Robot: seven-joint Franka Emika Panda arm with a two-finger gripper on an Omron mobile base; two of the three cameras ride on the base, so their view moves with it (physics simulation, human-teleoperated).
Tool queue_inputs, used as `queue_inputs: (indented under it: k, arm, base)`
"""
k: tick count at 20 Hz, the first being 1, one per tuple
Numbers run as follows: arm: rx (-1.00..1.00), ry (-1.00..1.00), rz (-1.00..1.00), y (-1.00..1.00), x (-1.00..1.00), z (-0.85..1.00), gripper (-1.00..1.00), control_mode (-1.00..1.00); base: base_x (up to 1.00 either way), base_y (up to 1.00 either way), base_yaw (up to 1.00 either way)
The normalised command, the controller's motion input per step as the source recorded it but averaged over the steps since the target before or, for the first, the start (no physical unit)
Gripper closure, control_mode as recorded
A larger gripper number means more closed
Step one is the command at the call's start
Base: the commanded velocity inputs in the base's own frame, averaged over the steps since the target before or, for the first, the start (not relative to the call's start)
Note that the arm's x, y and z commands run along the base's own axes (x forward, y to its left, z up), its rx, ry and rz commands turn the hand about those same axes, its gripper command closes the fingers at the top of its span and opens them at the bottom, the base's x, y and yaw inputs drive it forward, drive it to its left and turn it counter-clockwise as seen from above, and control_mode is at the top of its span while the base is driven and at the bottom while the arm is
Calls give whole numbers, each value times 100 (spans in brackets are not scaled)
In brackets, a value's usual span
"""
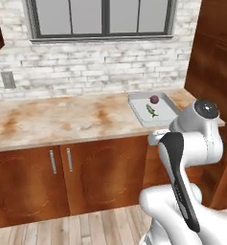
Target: Place one onion and one fish in each tupperware on the nearby counter, to pack two identical lunches.
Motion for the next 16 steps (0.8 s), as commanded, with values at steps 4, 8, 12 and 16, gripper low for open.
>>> queue_inputs:
  k: [4, 8, 12, 16]
  arm:
    - [0, 0, 0, 0, 0, 0, 100, 100]
    - [0, 0, 0, 0, 0, 0, 100, 100]
    - [0, 0, 0, 0, 0, 0, 100, 100]
    - [0, 0, 0, 0, 0, 0, 100, 100]
  base:
    - [6, 100, 0]
    - [10, 100, 0]
    - [18, 100, 0]
    - [18, 100, 0]
